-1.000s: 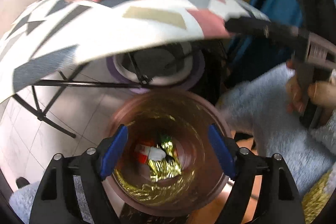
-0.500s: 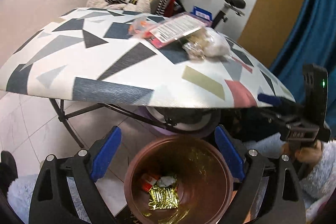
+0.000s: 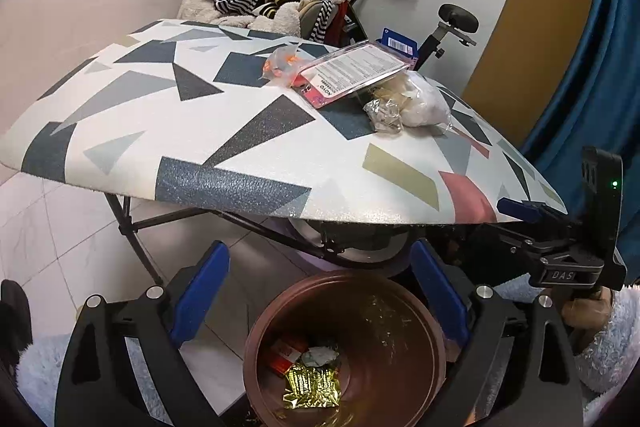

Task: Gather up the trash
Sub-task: 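Move both grippers back over the table toward the remaining trash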

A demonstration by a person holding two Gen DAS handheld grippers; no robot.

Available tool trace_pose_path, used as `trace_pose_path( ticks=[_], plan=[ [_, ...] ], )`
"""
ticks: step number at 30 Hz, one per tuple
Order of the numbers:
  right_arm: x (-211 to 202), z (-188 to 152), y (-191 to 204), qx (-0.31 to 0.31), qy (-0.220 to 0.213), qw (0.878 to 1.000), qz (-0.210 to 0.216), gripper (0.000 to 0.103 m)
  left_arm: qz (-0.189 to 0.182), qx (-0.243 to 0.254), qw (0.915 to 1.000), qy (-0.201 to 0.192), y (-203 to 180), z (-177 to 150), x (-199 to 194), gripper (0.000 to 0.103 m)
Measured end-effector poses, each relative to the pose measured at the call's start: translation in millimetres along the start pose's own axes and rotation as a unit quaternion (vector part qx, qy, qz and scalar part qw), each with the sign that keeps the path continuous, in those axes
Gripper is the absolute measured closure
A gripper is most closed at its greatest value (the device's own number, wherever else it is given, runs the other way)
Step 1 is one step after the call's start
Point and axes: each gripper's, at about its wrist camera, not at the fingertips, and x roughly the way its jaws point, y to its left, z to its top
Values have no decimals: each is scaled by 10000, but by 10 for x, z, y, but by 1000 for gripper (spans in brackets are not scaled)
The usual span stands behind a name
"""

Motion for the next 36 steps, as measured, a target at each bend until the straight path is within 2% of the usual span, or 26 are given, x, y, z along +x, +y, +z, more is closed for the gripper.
trace_pose_path(
  ticks=[5,13,24,36],
  plan=[
    [-22,30,-61,105,-30,9997,-202,6,-60,84,9999,-73,-9,83,-37,13],
    [-60,224,-351,643,-11,9978,-128,6,-255,68,9995,-184,52,414,-65,10],
    [-42,587,-636,704,-12,9965,-461,6,20,385,9988,-311,105,903,-3,10],
    [104,1002,-974,749,-93,9966,-337,6,98,289,9993,-215,311,1157,160,10]
  ],
)
